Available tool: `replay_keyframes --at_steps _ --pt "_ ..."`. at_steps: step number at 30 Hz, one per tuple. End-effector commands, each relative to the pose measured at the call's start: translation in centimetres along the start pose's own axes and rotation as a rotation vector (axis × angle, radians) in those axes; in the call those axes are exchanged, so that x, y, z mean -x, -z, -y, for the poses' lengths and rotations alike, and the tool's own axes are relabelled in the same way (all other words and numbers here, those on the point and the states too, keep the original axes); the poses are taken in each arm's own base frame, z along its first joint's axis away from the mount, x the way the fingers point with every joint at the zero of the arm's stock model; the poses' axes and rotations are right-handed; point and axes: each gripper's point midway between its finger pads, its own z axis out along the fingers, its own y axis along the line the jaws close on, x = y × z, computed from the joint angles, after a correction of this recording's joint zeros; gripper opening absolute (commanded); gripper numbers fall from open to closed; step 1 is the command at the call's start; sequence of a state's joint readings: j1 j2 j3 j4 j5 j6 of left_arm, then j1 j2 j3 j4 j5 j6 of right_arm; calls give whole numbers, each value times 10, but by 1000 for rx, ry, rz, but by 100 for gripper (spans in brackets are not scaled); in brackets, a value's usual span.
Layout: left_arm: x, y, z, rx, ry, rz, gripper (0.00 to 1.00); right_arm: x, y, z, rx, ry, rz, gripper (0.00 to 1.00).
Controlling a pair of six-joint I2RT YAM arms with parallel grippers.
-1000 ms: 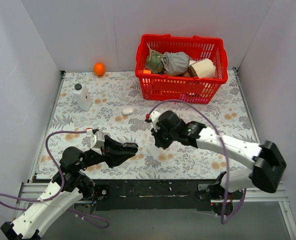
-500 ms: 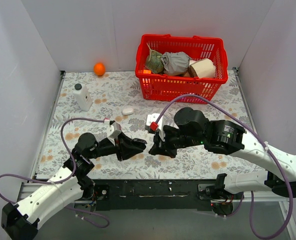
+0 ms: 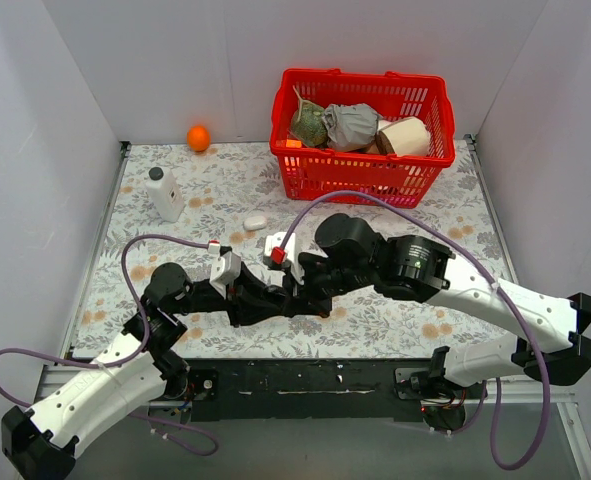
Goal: Insert the wireless bluetooth earbuds into the charging case
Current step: Place the earbud in the charging case.
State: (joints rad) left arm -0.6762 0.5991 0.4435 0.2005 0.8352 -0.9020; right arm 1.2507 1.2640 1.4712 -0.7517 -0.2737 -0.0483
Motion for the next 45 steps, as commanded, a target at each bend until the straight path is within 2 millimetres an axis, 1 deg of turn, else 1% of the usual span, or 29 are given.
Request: replay_keyframes --at_steps 1,8,11,15,24,27,33,37,39,40,41,45 --pt "15 0 13 -60 -50 6 0 34 2 -12 56 34 91 1" --pt "13 1 15 -74 -48 -5 0 43 -4 -7 39 31 111 1" --pt "12 1 15 -76 -47 -6 0 47 -5 -2 13 32 117 1" --pt "14 2 16 -74 -54 1 0 44 -9 7 -26 24 104 1" --pt "15 4 17 -61 -55 23 0 42 -9 25 -130 1 127 1" --pt "14 5 16 -51 -52 27 0 47 -6 24 -128 4 148 1" --pt "19 6 12 -12 -49 54 0 50 -8 19 -105 -21 164 1" --pt "22 6 11 0 -41 78 0 49 -11 19 -101 -33 169 1" --pt "24 7 11 4 -47 90 0 44 -15 20 -100 -42 159 1" --pt "25 7 11 4 -49 94 0 45 -15 19 -100 -42 171 1" --pt "26 7 11 7 -48 97 0 41 -17 19 -98 -46 164 1" --pt "28 7 10 13 -49 107 0 40 -18 22 -110 -53 166 1"
